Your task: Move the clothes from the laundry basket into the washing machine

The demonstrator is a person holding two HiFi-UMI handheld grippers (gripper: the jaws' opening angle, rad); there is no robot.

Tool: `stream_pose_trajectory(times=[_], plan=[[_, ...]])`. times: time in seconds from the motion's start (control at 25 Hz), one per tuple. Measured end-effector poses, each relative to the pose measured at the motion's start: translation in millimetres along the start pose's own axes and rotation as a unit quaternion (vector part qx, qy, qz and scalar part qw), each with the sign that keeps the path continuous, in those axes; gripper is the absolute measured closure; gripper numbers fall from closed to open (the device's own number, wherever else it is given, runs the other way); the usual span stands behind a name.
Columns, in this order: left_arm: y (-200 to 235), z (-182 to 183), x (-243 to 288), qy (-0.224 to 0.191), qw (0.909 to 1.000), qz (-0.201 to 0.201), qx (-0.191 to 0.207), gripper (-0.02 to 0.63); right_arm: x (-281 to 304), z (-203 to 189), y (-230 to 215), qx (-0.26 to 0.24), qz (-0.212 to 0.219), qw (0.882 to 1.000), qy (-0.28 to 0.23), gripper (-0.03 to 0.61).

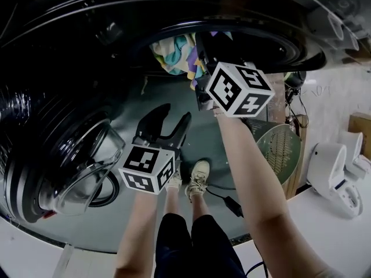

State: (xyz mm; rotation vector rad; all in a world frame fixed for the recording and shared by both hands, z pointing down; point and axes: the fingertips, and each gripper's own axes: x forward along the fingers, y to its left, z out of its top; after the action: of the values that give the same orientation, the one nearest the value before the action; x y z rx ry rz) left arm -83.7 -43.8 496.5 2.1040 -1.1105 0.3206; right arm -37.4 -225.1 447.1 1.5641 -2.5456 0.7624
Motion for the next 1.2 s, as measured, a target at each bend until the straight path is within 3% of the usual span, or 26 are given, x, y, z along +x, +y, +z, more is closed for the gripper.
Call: stream_pose_trajectory(times=[0.04,0.08,0.12,0.2,0.52,0.84,0.96,1.08,1.2], plan=[[-0.4,-2.6,0.3,0.003,1.0,-0.001,-0.003,0.391,5.1,-12.4,-1.3,0.01,0.003,1.0,0.021,0.435],[-0.8,-4.8,0.7,0.005,1.0,-0.001,-0.004,0.391,8.3,-25.1,-3.2,0.018,0.004,0.999,0.043,0.313],[-1.2,-6.7,1.3,0.008,1.0,-0.003,-0.006,0.391,9.2,-36.1,-5.7,0.025,0.003,0.998,0.062,0.235],[0.1,-10.9,5.3,0.014,0.9999,-0.005,-0.006,0.39,6.6,-47.7,-9.1,0.037,0.003,0.996,0.081,0.23],[7.5,-15.5,66.0,0.027,0.9994,-0.013,-0.017,0.339,-15.6,-30.4,7.0,0.06,0.064,0.994,0.06,0.199],[9.7,24.0,105.3,-0.004,1.0,-0.008,-0.002,0.334,-37.9,-23.9,29.0,0.069,0.125,0.988,0.058,0.233],[12.9,36.8,107.6,-0.016,0.9998,-0.002,0.009,0.402,-41.6,-21.9,33.5,0.073,0.137,0.986,0.061,0.247],[16.1,46.9,107.0,-0.022,0.9996,0.004,0.019,0.547,-47.4,-22.8,35.0,0.075,0.15,0.983,0.069,0.256],[13.8,51.8,105.4,-0.022,0.9993,-0.008,0.03,0.581,-54.1,-25.7,29.8,0.071,0.145,0.984,0.073,0.27]])
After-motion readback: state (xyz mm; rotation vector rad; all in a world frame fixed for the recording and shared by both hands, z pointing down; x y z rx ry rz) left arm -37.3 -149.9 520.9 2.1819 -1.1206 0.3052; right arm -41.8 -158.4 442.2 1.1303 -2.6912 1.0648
